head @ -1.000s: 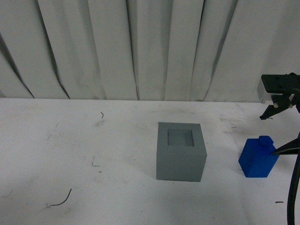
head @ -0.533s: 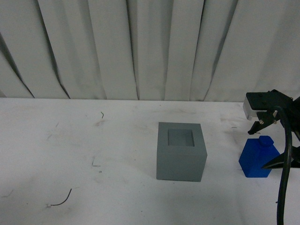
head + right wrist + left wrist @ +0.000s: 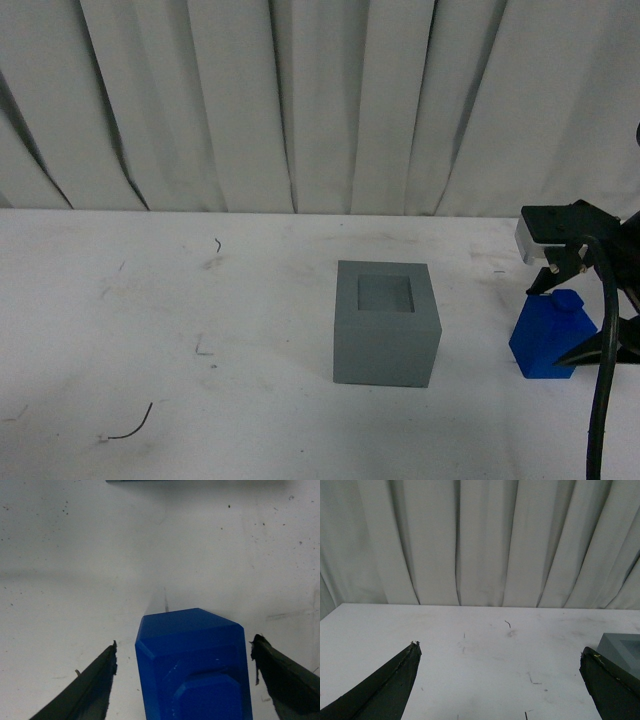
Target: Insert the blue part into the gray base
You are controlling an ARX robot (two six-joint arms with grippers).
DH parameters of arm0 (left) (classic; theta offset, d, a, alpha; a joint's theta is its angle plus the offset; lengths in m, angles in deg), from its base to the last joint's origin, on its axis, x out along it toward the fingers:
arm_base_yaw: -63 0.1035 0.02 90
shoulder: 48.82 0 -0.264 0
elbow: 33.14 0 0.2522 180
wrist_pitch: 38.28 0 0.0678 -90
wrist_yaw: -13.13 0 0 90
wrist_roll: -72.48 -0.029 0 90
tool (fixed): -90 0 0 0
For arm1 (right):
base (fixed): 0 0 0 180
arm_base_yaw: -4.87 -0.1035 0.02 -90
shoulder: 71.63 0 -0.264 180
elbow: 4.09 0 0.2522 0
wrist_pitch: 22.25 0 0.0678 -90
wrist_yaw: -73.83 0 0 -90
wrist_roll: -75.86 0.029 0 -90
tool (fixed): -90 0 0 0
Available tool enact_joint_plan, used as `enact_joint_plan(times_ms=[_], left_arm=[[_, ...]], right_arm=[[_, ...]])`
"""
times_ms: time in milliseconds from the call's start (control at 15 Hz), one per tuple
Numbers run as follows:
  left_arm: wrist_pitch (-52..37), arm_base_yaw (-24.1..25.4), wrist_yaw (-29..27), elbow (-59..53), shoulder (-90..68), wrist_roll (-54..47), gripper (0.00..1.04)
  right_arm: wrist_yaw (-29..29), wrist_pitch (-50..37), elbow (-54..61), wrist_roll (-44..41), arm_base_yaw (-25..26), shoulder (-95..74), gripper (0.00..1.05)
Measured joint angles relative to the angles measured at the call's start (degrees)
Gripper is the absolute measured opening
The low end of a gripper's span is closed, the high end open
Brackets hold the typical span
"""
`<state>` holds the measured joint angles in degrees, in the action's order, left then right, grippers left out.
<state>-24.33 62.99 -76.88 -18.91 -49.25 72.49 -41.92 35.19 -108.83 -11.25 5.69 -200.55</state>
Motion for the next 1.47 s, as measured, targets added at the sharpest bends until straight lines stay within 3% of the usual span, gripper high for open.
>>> enact_joint_plan(times_ms=[200,267,733,1067,1467], left_arm=[[0.0,0.0,0.0,0.0,0.0,0.0,0.98],[0.0,0.0,0.0,0.0,0.0,0.0,0.98],[0.0,0.0,0.0,0.0,0.0,0.0,0.98],[0.0,0.0,0.0,0.0,0.0,-0.02,0.98],[0.0,0.0,0.0,0.0,0.0,-0.02,0.98]], right_arm=[[-0.28,-1.49,0.48,0.02,0.37,0.0,0.55],[-0.5,-1.25,0.48,0.0,0.61,0.02,0.48],[-0.92,3.17,0.39,0.68,0.57,1.4,0.47],[-4.24,13.2,-8.55,2.71,-3.5,8.92,0.47],[-4.5,15.3,-13.6,7.87,-11.08,8.0,0.47]])
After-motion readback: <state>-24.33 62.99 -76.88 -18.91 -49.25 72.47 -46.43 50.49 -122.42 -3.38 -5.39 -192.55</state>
